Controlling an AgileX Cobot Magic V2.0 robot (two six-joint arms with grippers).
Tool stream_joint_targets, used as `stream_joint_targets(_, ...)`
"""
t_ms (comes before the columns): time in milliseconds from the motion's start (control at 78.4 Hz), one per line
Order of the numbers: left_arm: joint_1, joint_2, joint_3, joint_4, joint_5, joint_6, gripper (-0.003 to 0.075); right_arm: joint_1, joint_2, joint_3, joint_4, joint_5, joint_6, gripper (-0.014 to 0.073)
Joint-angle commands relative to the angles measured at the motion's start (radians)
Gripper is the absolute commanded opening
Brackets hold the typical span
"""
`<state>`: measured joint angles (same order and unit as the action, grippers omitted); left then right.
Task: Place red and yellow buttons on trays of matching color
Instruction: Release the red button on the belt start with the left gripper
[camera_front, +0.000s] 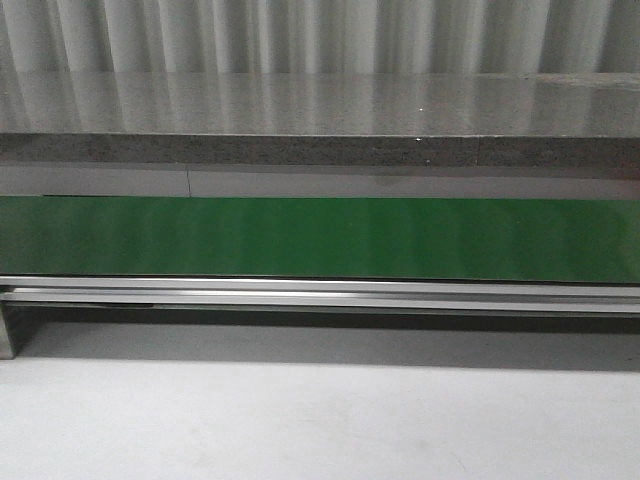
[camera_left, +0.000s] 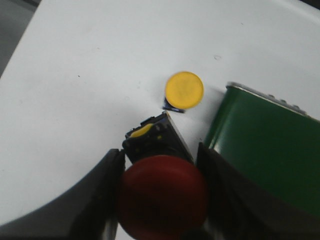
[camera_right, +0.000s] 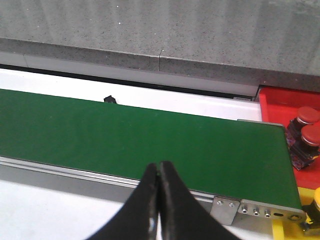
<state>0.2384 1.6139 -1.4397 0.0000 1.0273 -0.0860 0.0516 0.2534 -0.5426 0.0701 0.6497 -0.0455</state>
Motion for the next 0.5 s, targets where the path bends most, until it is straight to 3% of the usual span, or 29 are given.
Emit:
stream_joint_targets(0, -0.043, -0.081, 0.031, -0.009, -0.066, 0.010, 0.0102, 0.001, 0.011, -0.025, -0.004, -0.070, -0.008, -0.0067)
stream_joint_targets(268, -0.164, -0.077, 0.099, -0.010, -0.091, 0.010, 0.0102, 0.001, 0.011, -0.025, -0.004, -0.070, -0.008, -0.0067)
stream_joint_targets(485, -0.193, -0.061, 0.107, -0.012, -0.095, 0.010, 0.0102, 0.001, 0.011, -0.025, -0.004, -0.070, -0.008, -0.0067)
